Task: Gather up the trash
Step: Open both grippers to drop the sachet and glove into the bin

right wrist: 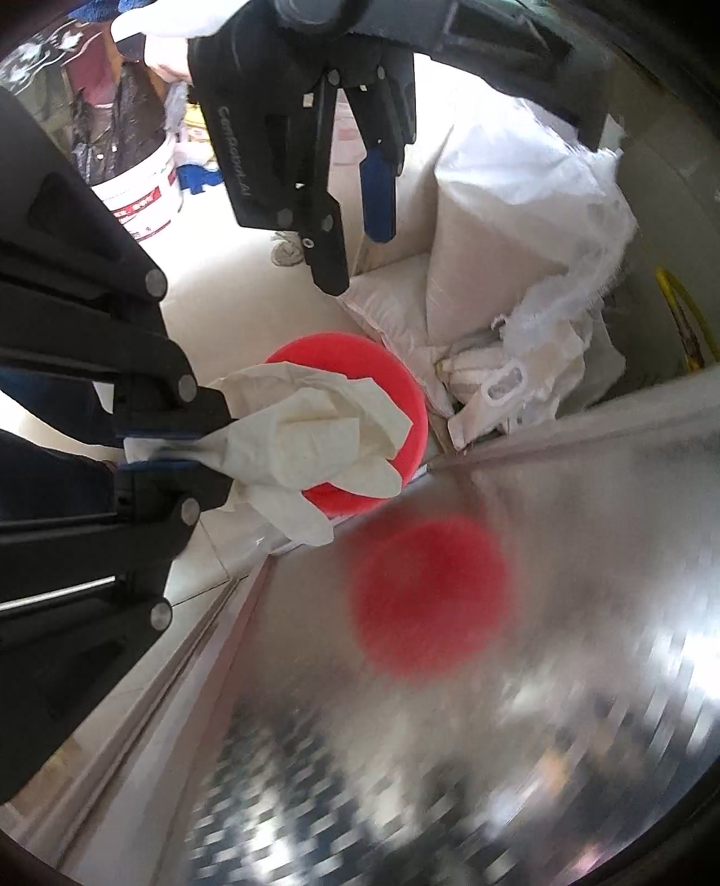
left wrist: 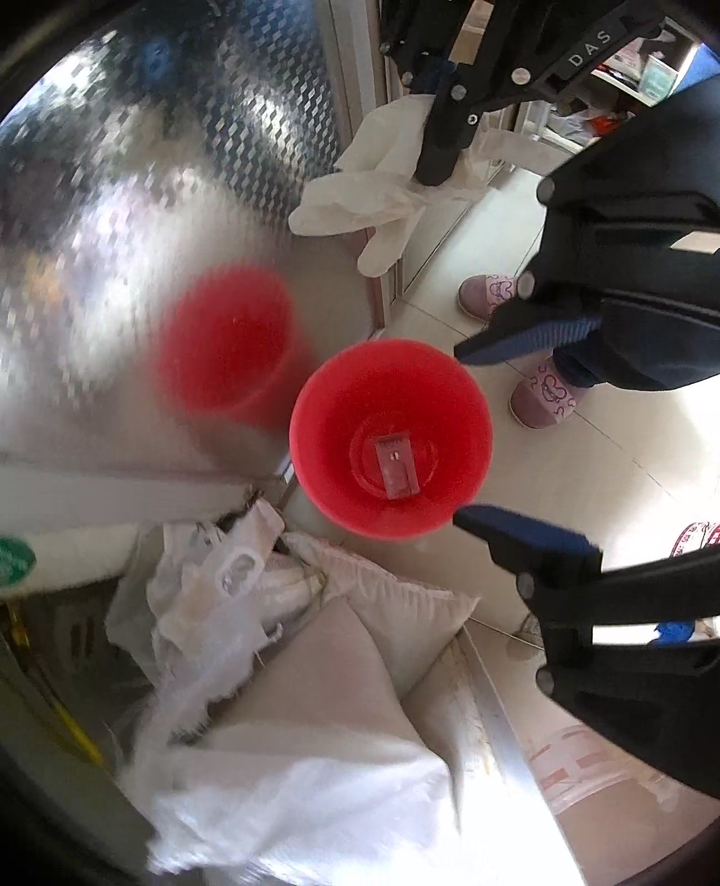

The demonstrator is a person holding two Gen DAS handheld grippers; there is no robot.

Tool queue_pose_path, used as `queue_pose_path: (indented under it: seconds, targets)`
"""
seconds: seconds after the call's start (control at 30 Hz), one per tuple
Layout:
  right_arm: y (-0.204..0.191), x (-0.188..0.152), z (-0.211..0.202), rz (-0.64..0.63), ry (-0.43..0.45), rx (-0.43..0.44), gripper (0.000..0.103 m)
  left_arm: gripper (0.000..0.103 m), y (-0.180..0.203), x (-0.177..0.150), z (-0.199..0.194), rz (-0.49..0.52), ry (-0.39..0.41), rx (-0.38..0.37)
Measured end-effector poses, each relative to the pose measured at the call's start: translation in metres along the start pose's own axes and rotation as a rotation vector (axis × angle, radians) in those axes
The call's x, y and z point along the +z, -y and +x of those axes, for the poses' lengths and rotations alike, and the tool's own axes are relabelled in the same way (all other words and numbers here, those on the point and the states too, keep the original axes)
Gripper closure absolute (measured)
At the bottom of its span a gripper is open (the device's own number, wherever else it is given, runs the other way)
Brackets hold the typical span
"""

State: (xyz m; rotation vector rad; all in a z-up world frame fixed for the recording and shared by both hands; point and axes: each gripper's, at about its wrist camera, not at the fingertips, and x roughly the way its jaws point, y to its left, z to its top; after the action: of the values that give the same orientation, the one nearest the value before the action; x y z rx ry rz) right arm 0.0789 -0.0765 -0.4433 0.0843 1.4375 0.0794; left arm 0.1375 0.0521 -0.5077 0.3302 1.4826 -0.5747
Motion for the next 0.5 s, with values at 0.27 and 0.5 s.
queue_pose_path:
  seconds: [0.27,0.5]
  targets:
    - [-0.026,0.015,0.013,-0.126,-0.018,0.011,0.097,0.039,-0.032,-0.018,-0.001,-0.094,-0.007,0.041]
    - [-0.044,0.027,0.02,-0.248,-0.005,0.009,0.093,0.039,-0.051,-0.031,-0.003,-0.165,-0.005,0.052]
